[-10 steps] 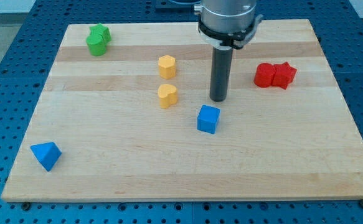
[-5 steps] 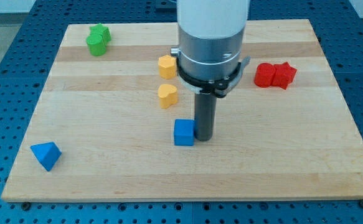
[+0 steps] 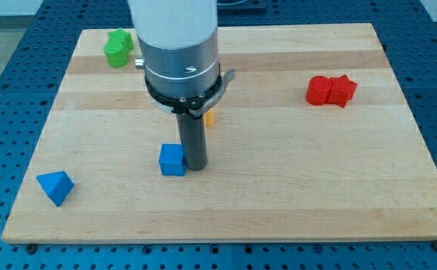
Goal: Push the blue cube closer to the blue triangle
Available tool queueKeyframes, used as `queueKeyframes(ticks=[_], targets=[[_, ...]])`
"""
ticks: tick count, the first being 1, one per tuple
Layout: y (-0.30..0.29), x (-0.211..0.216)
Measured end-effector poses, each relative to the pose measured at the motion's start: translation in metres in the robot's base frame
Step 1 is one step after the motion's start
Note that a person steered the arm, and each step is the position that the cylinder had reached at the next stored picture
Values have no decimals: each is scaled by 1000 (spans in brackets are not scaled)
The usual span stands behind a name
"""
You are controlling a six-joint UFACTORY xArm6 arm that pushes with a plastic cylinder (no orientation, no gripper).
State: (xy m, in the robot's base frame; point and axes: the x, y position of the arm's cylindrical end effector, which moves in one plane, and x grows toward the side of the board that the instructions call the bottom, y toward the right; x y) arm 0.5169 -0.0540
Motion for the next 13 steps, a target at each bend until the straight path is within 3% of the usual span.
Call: queueKeyframes(ticks=[7, 9, 10, 13], targets=[[-131, 0], [-105, -38], [-122, -46], [-156, -13]])
